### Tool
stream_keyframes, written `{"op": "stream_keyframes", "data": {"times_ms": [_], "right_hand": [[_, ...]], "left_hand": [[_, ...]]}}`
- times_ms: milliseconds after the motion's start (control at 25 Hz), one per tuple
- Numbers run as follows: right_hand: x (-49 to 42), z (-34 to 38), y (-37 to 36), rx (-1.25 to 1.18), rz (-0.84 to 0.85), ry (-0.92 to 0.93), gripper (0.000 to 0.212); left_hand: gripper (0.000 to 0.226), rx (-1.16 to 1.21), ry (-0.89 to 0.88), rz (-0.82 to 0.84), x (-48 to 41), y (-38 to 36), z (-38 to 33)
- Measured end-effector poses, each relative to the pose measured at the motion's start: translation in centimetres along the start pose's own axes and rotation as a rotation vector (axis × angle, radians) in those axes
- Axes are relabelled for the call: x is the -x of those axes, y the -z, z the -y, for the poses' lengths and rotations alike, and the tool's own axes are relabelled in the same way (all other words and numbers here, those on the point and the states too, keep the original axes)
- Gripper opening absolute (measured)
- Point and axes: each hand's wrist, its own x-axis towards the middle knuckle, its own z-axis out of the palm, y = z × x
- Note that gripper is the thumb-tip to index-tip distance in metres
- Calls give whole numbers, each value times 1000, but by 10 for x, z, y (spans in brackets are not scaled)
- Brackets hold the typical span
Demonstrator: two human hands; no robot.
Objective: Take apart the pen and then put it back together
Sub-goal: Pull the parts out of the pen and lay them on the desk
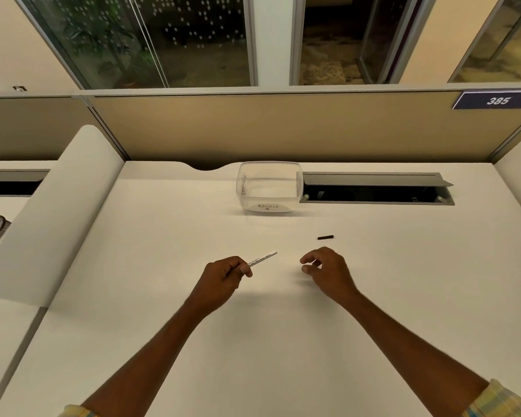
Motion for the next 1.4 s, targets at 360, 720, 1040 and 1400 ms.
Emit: {"op": "stream_keyframes", "data": {"times_ms": [360,720,1040,1400], "right_hand": [[41,-7,-4,5,27,-72,16],[64,-11,-3,-5,12,-83,18],[79,-20,-4,-29,-10,-112,15],[89,-26,-7,-16,5,-133,13]], "left_hand": [[35,-222,-80,-114,9,9,0],[18,-127,-7,-182,14,16,-15],[10,-44,12,-270,14,2,-17],[12,-307,-24,-154,-9,-22,-11]]}}
